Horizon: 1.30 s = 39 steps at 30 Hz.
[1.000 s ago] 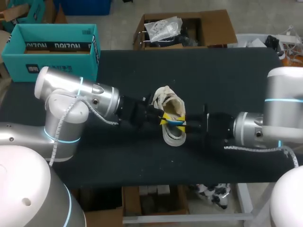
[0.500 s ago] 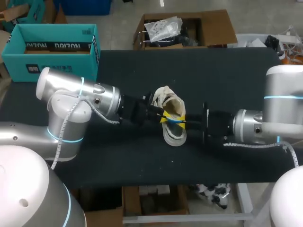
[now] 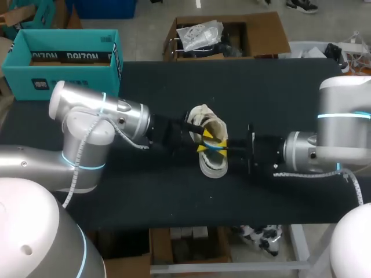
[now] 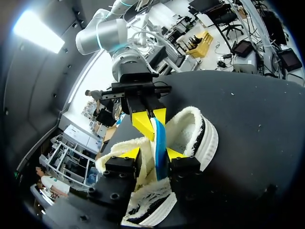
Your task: Open the shoe tongue, take the insole out of the shoe, put the insole back into the shoe, and pack the shoe into the shoebox
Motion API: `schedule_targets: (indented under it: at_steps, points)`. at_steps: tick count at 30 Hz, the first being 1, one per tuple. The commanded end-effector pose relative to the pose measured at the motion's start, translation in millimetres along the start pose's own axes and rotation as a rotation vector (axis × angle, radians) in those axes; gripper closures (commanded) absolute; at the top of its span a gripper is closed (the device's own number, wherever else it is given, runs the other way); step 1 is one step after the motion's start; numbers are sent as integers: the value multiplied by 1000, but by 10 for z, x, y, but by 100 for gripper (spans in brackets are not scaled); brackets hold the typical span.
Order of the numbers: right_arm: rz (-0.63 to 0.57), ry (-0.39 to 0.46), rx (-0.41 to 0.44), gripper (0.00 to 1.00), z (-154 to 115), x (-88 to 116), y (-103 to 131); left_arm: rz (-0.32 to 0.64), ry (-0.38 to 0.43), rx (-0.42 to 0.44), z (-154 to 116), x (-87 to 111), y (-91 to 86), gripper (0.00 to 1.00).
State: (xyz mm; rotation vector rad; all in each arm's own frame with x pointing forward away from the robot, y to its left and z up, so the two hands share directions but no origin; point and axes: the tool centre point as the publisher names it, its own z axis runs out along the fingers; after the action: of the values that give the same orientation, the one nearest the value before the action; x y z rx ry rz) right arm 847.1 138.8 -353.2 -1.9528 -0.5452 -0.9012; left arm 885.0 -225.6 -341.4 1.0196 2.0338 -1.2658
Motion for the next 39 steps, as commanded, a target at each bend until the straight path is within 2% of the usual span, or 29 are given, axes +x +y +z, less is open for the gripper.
schedule_targets:
  at_steps: [1, 4, 10, 16, 17, 18, 19, 22, 24, 26, 28, 29, 30, 31, 34, 37, 39]
  points:
    - [-3, -9, -16, 100, -11, -25, 13, 3, -22, -2, -175, 11, -151, 0]
    - [-6, -52, -42, 100, 27, -75, 42, -5, -39, -3, -292, -15, -222, 0]
    - [-22, -142, -87, 100, 158, -190, 64, -99, -90, -2, -528, -85, -326, 0]
    - [-43, -202, -117, 100, 169, -276, -8, -199, -65, -37, -716, -155, -391, 0]
    - [-46, -205, -128, 88, 137, -287, -28, -224, -54, -28, -750, -171, -395, 0]
    - [-50, -204, -135, 69, 94, -290, -55, -231, -40, -40, -780, -187, -399, 0]
    - [-57, -201, -143, 58, 35, -286, -90, -236, -26, -65, -814, -202, -404, 0]
    - [-83, -188, -169, 51, -145, -236, -196, -302, 21, -93, -926, -249, -377, 0]
    - [-101, -179, -182, 51, -243, -196, -276, -302, 109, -133, -968, -273, -343, 0]
    - [-112, -157, -173, 52, -344, -135, -352, -75, 344, -349, -999, -225, -377, 0]
    - [-118, -124, -137, 58, -424, -69, -431, -75, 344, -349, -999, -225, -377, 0]
    - [-122, -123, -135, 66, -442, -32, -469, -75, 344, -349, -999, -225, -377, 0]
    - [-131, -108, -106, 79, -445, 0, -500, -75, 344, -349, -999, -225, -377, 0]
    - [-132, -92, -64, 100, -440, 33, -530, -75, 344, -349, -999, -225, -377, 0]
    - [-143, -97, -23, 100, -322, 87, -585, -75, 344, -349, -999, -225, -377, 0]
    - [-145, -130, 7, 100, -93, 49, -563, -75, 344, -349, -999, -225, -377, 0]
    - [-128, -149, 24, 100, 41, -12, -502, -252, 306, -362, -1083, -318, -322, 0]
